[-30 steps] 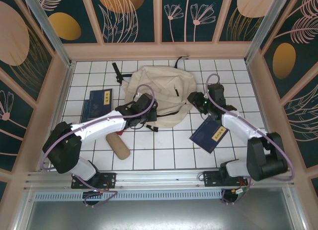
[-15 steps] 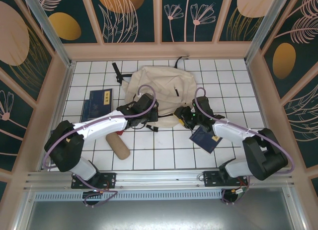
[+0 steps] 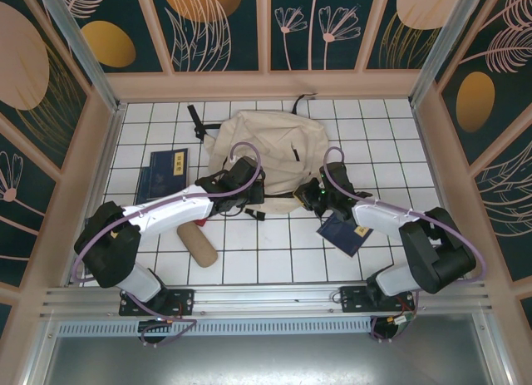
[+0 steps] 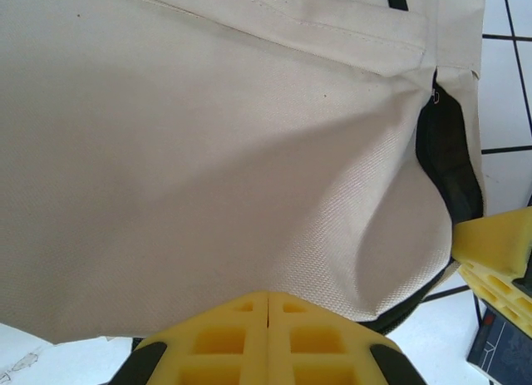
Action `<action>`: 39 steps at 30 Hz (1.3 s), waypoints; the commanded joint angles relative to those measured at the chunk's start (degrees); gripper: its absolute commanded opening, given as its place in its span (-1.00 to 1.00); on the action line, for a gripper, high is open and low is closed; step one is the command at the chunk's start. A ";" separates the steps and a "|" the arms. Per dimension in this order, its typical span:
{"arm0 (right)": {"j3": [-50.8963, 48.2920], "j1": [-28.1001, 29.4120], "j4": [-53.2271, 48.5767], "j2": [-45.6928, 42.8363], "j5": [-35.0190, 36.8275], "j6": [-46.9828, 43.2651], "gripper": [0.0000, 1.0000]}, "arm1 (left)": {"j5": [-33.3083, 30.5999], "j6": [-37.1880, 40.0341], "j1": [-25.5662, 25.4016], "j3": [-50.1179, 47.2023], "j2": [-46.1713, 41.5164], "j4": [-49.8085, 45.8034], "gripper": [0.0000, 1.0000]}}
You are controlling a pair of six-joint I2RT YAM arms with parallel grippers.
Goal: Pack books, pencil case, and school supplies into a backpack
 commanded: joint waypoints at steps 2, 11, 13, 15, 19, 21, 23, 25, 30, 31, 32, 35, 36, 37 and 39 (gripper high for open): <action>-0.70 -0.14 -2.90 0.90 5.45 -1.27 -0.90 | -3.95 -0.16 0.26 0.00 -1.26 -1.04 -1.00; 0.84 -7.26 -8.77 -0.17 15.59 -11.25 -1.00 | -17.30 -0.38 2.75 -0.51 -3.98 -11.12 -1.00; 1.35 -10.13 -9.45 -0.33 16.19 -13.89 -1.00 | -18.33 0.16 4.42 -1.85 -4.82 -11.08 -1.00; 2.34 -13.18 -9.85 -0.03 16.66 -17.08 -1.00 | -18.19 1.13 6.08 -2.32 -5.14 -10.38 -1.00; 5.97 -18.02 -6.06 3.70 14.16 -25.75 -0.99 | -14.39 4.19 7.80 -1.75 -3.42 -5.59 -1.00; 8.55 -19.32 -3.23 6.77 9.40 -30.68 -0.95 | -12.47 4.82 7.99 0.04 -1.33 -3.78 -1.00; 12.07 -20.23 -3.80 10.11 6.09 -33.32 -0.88 | -12.52 4.57 8.24 2.14 1.30 -3.21 -1.00; 15.73 -20.36 -6.28 12.37 3.73 -35.20 -0.75 | -13.72 3.53 8.37 4.17 3.70 -3.73 -1.00; 16.26 -20.28 -11.43 8.86 4.35 -34.49 -0.16 | -10.80 4.03 8.47 5.59 5.85 -1.21 -1.00; 16.10 -20.02 -13.02 7.31 4.37 -34.10 -0.12 | -9.09 4.29 8.43 5.57 5.78 -0.14 -1.00; 15.74 -19.79 -14.24 5.67 4.07 -33.38 -0.11 | -7.76 4.54 8.40 5.59 5.70 0.63 -1.00; 12.23 -17.51 -14.02 -1.08 -0.55 -29.28 0.04 | -3.60 5.51 8.45 5.30 5.28 2.40 -1.00; 10.96 -16.00 -13.08 -3.07 -2.31 -27.48 0.06 | -2.03 5.97 8.42 4.88 4.94 3.23 -1.00; 9.98 -14.11 -12.31 -4.62 -3.82 -25.59 0.06 | -0.44 6.53 8.38 4.35 4.52 4.23 -1.00; 9.57 -9.96 -12.60 -6.11 -3.33 -23.37 0.07 | 2.11 7.19 8.38 3.56 3.78 5.65 -1.00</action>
